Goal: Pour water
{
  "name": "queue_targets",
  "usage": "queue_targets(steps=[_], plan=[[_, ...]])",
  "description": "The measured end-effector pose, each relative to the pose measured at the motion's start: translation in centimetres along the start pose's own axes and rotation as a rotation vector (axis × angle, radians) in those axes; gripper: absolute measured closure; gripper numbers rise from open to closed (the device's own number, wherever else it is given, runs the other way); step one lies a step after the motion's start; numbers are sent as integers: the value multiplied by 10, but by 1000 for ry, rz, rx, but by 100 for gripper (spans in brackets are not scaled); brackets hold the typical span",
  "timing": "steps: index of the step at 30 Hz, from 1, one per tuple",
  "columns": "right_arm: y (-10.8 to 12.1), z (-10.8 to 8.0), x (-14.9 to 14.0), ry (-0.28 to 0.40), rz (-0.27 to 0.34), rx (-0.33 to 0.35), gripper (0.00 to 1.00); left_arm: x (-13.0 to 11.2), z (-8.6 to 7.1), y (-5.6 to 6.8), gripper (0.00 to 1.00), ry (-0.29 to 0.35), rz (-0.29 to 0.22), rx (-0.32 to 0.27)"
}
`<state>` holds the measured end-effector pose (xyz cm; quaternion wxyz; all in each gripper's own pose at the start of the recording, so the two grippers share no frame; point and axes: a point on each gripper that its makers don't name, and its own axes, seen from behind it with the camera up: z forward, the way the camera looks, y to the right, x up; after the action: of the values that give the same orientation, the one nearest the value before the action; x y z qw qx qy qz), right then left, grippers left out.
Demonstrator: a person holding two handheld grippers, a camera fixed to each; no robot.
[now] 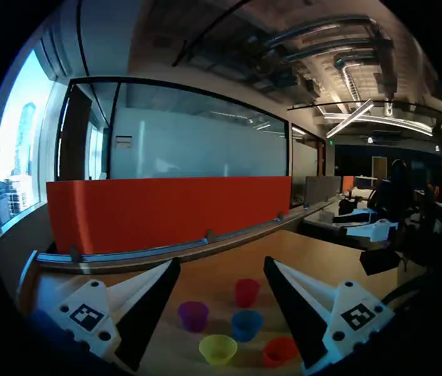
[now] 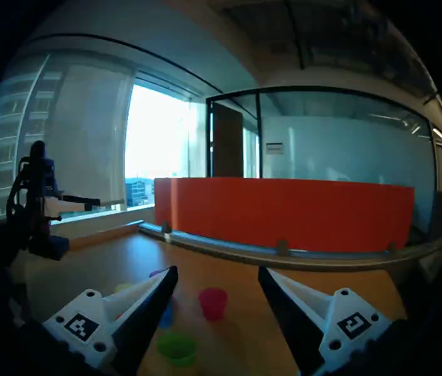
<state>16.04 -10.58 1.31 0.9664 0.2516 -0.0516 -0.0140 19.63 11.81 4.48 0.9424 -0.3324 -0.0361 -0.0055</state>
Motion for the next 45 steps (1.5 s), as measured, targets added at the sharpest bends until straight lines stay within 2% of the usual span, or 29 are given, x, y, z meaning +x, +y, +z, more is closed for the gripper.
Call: queue_targets(steps=[7, 15, 24, 34, 39, 45], plan=[[-19, 2, 2, -20, -11, 87, 1, -3, 8, 7, 1, -16, -4, -68], [-28, 7, 0, -47, -23, 140, 0, -12, 17, 13, 1, -45, 4, -127], [-34, 8, -17, -114, -52, 183, 1, -33, 25, 15, 1, -115, 30, -171], [-40, 8, -42, -197, -99, 225, 0, -65, 36, 24, 1, -223, 76, -246], [-40, 10, -56, -229, -122, 235, 0, -84, 41, 28, 1, -286, 104, -264], [-44, 11, -73, -258, -121, 259, 0, -104, 51, 30, 1, -332, 101, -278]])
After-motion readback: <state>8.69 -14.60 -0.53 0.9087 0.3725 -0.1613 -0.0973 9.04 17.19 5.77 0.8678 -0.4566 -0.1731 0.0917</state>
